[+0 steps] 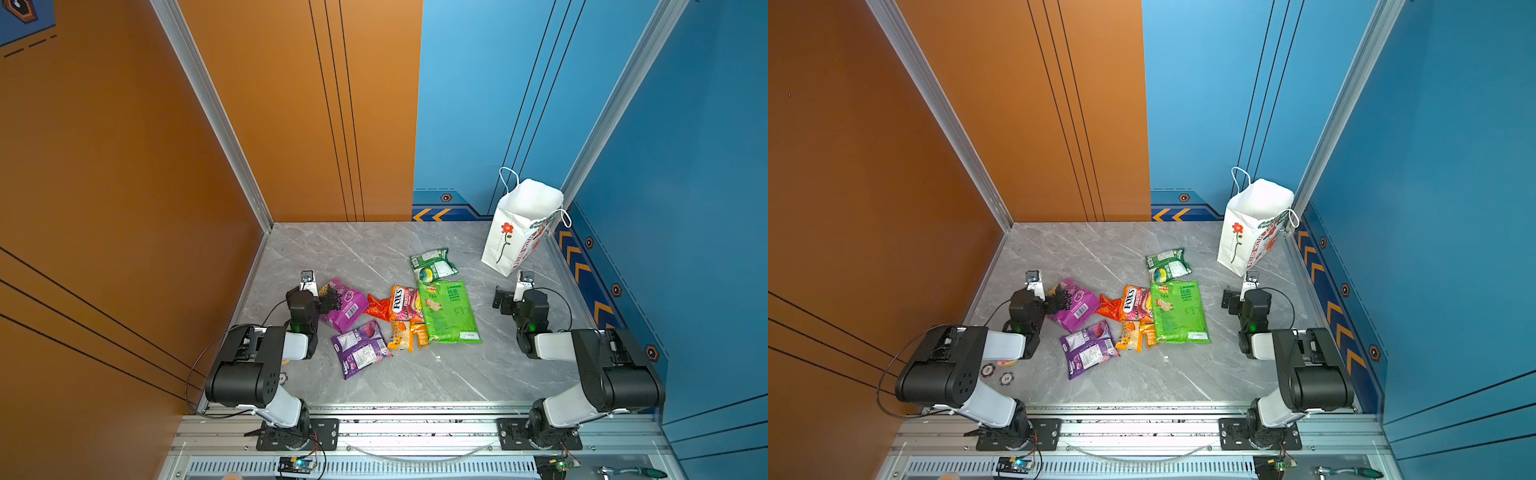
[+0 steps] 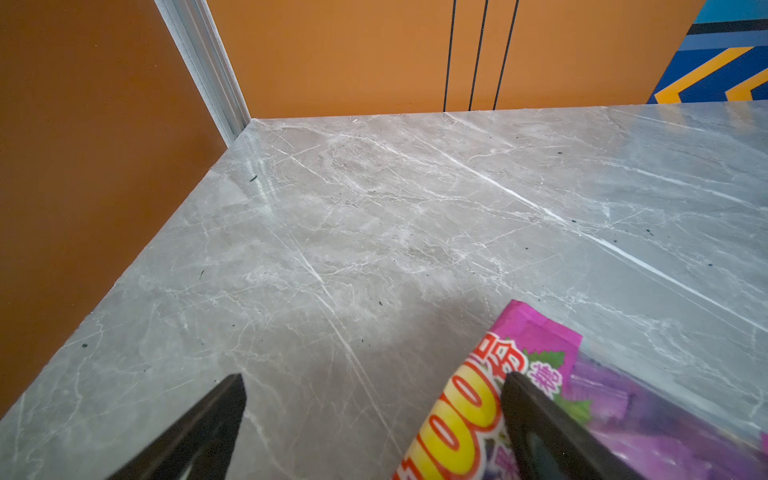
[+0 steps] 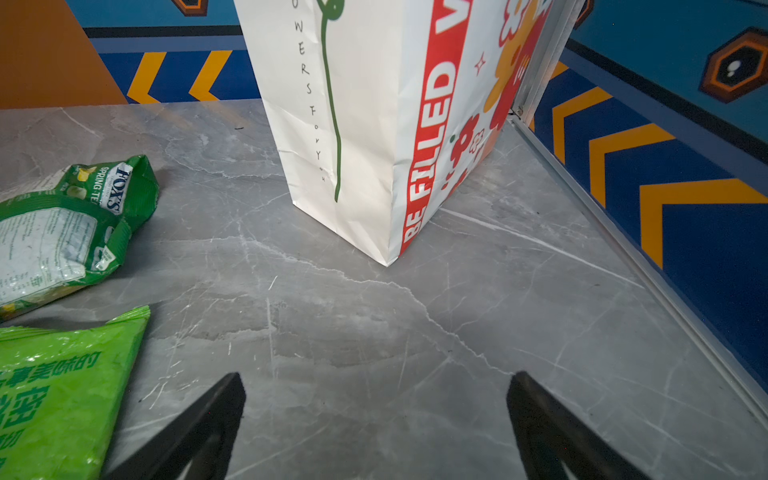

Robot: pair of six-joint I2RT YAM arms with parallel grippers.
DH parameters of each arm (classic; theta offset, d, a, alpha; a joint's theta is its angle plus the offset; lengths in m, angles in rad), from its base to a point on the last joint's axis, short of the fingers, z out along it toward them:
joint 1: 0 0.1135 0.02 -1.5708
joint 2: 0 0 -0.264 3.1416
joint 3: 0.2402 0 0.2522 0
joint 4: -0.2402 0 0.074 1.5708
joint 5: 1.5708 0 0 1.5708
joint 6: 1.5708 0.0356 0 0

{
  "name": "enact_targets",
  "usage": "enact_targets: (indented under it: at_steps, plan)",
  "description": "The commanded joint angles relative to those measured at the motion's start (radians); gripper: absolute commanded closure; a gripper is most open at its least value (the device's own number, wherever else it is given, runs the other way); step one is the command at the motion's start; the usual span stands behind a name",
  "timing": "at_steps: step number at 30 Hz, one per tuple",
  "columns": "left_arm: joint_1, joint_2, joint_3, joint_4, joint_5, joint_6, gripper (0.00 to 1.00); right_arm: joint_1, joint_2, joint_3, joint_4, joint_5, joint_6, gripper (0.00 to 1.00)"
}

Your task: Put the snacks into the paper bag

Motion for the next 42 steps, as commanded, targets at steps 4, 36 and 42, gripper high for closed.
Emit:
enact_targets:
  at_steps: [4, 36, 42]
  plan:
    - [0.013, 0.001, 0.01, -0.026, 0.035, -0.007, 0.02, -0.003, -0.001, 0.018, 0.001, -0.003, 0.007, 0.0]
    - [-0.255, -0.442, 0.049, -0.338, -0.21, 0.181, 0.02, 0.038, -0.391, 0.043, -0.33, 0.054, 0.063, 0.0]
    - [-0.257, -0.627, 0.189, -0.657, 0.037, 0.019, 0.02, 0.038, -0.634, 0.155, -0.64, -0.02, 0.22, 0.0]
